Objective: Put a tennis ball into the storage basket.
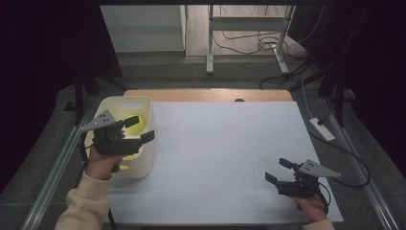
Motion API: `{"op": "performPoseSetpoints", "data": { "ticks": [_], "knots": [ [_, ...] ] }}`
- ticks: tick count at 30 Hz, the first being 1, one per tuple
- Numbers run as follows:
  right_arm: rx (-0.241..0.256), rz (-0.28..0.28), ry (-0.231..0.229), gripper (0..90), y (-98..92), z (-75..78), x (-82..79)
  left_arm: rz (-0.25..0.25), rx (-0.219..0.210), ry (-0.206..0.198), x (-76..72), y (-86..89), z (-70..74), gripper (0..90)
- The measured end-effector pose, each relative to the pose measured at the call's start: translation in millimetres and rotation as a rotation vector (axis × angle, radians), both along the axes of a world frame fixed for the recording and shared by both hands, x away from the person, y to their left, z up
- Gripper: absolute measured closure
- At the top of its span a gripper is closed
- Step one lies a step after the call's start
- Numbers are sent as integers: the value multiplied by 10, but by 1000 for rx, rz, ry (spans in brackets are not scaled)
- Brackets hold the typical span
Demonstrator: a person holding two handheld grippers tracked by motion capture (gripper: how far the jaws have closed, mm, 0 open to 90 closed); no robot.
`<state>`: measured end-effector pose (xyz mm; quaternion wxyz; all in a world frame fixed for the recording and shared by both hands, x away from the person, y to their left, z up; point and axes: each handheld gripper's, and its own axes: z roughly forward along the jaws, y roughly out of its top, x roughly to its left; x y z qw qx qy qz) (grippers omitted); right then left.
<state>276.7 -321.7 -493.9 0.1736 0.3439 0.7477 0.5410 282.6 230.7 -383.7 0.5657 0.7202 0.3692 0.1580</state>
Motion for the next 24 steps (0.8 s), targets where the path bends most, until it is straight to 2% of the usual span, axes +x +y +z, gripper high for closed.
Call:
{"op": "performPoseSetpoints", "data": {
  "ticks": [7, 11, 24],
  "knots": [
    [0, -1, 0, 160, -6, 3, -7, -39, -6, 0, -35, -93, -37, 132],
    [-1, -1, -1, 160, -5, 2, -5, -58, 21, -8, -64, -176, -46, 133],
    [-2, -1, 0, 160, -2, 1, -11, -145, 57, 2, -152, -475, -120, 127]
  ]
}}
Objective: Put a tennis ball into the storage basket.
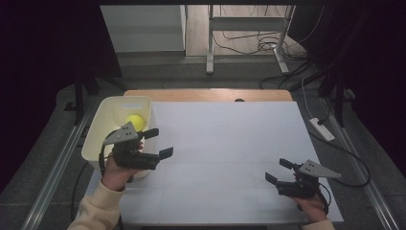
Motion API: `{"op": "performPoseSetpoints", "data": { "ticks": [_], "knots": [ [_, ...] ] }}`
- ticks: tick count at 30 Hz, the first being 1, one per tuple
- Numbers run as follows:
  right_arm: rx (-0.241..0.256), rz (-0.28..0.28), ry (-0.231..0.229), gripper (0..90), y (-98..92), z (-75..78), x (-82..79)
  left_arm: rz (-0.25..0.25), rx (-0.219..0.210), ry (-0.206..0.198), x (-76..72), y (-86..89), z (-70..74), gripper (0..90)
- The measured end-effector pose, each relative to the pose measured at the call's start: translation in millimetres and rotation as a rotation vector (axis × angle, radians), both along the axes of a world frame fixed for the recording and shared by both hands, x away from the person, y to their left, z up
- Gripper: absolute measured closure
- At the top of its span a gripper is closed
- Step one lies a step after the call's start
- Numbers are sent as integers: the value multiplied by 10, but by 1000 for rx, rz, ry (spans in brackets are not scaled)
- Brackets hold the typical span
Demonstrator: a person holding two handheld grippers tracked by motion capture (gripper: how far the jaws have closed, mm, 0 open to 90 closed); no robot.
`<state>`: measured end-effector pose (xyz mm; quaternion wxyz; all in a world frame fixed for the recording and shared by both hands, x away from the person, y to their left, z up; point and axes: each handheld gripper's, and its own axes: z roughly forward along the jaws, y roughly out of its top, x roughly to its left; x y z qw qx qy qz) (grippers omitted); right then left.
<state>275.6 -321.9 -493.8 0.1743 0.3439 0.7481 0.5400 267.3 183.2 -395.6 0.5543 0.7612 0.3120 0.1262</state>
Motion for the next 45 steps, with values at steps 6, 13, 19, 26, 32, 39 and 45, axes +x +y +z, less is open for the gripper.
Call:
{"op": "performPoseSetpoints", "data": {
  "ticks": [6, 13, 19, 26, 32, 39, 45],
  "knots": [
    [2, -1, 0, 160, -1, 1, -4, -50, 18, 3, -51, -134, -39, 125],
    [3, -2, -1, 160, -6, 1, -8, -87, 34, 4, -108, -237, -108, 124],
    [3, -2, -1, 160, -6, 2, -11, -111, 50, 3, -162, -293, -189, 125],
    [4, -3, 0, 160, -7, 2, -14, -131, 66, 1, -276, -315, -343, 126],
    [2, -1, 1, 160, -7, -4, -13, -118, 64, 25, -343, -270, -538, 128],
    [0, 2, 4, 160, 4, -7, -16, -104, 75, 62, -386, -209, -769, 131],
    [-5, 5, 5, 160, 8, -15, -17, -97, 85, 83, -415, -146, -932, 132]
  ]
}}
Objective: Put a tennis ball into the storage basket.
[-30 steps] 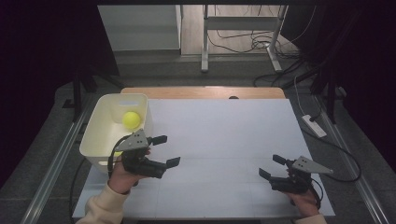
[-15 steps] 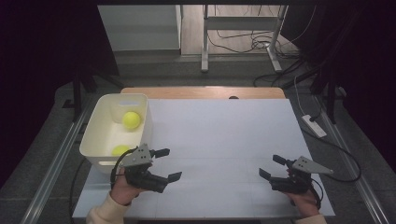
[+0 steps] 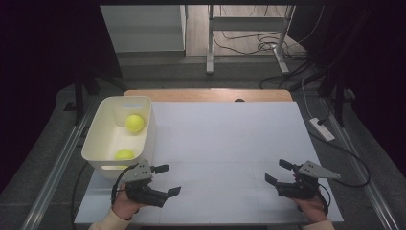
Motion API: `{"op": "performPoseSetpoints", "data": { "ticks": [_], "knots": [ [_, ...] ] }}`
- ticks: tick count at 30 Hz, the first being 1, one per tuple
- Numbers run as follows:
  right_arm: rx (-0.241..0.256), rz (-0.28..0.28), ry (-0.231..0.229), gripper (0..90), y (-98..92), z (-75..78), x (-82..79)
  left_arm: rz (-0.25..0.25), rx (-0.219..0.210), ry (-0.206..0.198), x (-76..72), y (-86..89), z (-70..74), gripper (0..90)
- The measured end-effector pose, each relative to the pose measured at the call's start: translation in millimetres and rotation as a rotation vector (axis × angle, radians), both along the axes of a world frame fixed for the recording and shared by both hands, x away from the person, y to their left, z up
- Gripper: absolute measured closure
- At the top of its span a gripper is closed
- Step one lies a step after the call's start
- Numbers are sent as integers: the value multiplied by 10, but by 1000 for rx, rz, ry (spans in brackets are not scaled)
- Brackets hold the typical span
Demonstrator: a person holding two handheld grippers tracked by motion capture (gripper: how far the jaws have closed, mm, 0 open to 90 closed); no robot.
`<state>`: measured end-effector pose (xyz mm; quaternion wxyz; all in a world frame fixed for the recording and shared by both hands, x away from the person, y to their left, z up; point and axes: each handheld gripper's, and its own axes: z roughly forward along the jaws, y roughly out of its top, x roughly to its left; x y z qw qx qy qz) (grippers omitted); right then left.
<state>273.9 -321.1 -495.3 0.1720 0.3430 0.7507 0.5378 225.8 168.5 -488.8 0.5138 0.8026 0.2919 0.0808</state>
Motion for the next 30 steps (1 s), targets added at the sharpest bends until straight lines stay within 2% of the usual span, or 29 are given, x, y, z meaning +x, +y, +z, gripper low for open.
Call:
{"op": "performPoseSetpoints", "data": {
  "ticks": [5, 14, 30],
  "knots": [
    [-3, 2, -1, 159, -4, -13, 2, 12, -6, 12, -10, 77, -91, 134],
    [-14, 5, 1, 159, 8, -30, 0, 23, -1, 7, -16, 146, -182, 136],
    [-33, 30, 12, 158, 49, -51, -9, 36, 4, 1, 7, 191, -221, 138]
  ]
}}
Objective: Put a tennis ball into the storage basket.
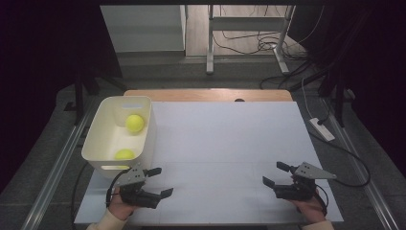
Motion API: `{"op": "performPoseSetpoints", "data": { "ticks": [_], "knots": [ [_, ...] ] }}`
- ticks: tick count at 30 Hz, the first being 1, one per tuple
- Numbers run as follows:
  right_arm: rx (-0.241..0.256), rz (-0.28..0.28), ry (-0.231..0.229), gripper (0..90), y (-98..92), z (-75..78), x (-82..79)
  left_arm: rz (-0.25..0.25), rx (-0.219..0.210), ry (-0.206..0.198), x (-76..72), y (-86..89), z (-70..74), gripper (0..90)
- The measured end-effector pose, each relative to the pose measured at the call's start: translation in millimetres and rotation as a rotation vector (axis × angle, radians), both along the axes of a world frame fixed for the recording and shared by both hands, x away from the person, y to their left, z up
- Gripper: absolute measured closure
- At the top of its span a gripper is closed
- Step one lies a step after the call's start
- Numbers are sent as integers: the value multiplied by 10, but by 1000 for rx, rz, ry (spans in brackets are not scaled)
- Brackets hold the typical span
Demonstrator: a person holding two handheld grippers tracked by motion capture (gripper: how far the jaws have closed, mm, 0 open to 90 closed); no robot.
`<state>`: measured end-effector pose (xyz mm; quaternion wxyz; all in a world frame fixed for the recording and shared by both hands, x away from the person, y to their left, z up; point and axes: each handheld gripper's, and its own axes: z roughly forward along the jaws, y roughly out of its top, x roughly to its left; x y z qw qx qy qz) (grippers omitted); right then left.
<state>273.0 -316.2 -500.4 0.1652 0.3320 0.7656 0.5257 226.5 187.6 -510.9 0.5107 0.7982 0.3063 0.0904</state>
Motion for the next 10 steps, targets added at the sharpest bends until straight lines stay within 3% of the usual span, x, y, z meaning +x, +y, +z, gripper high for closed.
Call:
{"op": "performPoseSetpoints", "data": {
  "ticks": [10],
  "knots": [
    [-6, 13, 7, 158, 8, -4, -8, 8, 0, 2, 17, 13, -13, 140]
  ]
}}
